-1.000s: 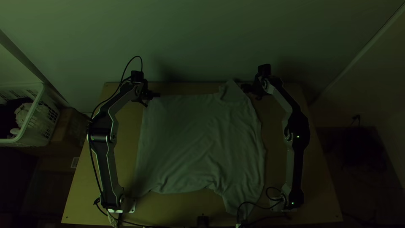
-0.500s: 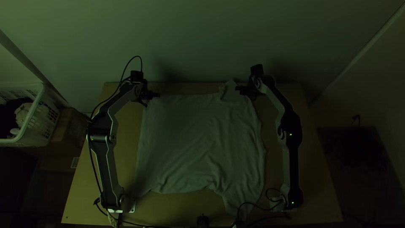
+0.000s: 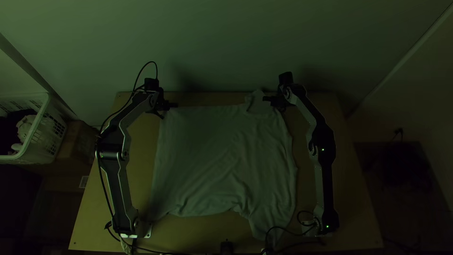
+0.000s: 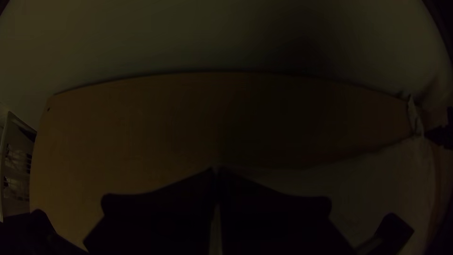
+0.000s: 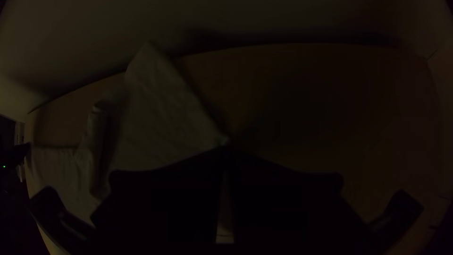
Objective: Fold the t-shirt
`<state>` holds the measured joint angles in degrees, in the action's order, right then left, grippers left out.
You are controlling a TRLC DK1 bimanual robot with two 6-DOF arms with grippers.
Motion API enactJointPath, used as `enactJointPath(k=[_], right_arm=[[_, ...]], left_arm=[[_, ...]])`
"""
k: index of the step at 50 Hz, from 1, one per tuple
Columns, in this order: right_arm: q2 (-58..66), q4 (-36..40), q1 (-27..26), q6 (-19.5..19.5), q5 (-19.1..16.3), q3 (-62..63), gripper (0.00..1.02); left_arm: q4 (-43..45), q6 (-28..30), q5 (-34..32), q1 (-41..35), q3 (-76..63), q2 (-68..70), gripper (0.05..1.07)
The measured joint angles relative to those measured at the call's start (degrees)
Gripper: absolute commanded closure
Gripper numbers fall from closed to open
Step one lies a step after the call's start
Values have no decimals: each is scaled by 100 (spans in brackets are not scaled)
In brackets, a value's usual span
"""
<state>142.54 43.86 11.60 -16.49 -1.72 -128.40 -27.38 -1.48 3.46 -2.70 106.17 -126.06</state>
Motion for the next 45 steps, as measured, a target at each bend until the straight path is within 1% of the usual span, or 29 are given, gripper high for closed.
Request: enactJointPath(k=[13,30,45], right_arm=[[0,24,-94,0,114,-188,100],[0,-142,-284,2,177,-442,100],[-203,-81,-284,199,177,-229,100]], left_arm=[[0,0,0,4,50,133,105],[-37,-68,-7,57,863,74,105],[-254,-107,-94,151,686,79,105]])
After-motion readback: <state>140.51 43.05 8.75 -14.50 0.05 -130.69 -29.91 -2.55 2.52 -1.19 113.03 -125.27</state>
